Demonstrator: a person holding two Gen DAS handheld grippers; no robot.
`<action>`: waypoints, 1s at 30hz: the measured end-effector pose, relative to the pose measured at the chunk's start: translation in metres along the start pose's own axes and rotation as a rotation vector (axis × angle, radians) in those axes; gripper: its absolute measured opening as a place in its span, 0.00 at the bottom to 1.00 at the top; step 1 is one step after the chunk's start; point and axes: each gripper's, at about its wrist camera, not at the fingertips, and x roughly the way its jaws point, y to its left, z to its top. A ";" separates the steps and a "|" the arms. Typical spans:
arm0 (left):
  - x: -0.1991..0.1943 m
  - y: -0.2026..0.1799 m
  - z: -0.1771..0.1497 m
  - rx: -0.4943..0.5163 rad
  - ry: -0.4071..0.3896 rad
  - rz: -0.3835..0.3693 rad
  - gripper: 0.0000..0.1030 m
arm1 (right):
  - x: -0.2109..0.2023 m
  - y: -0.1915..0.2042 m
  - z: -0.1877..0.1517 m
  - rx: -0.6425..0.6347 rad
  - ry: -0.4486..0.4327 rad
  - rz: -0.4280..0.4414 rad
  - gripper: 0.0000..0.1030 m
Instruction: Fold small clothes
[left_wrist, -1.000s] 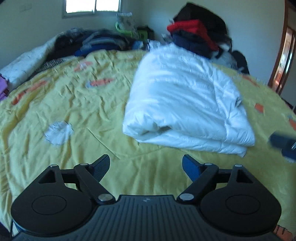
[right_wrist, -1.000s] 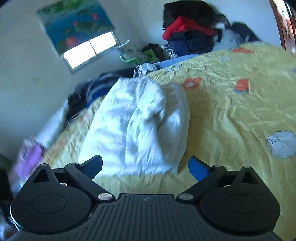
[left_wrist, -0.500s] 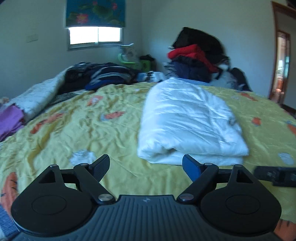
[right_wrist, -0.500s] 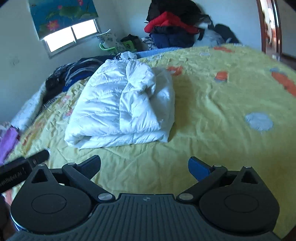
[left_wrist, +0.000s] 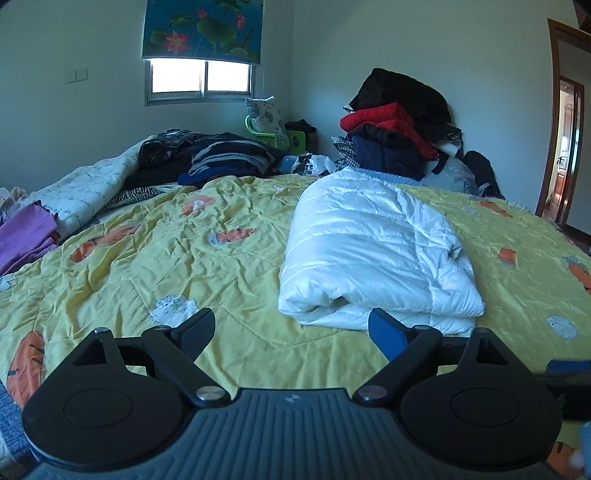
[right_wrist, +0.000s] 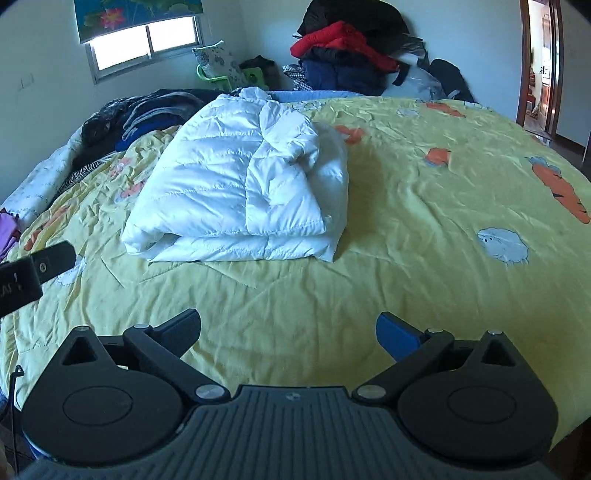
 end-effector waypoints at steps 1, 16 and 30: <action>0.002 0.000 -0.002 0.004 0.008 0.001 0.88 | -0.002 0.000 0.001 -0.006 -0.017 -0.009 1.00; 0.005 -0.001 -0.006 0.029 0.031 0.011 0.88 | -0.004 -0.004 0.001 -0.007 -0.037 -0.023 1.00; 0.008 -0.002 -0.007 0.035 0.047 0.019 0.88 | -0.002 -0.003 -0.001 -0.008 -0.021 -0.006 1.00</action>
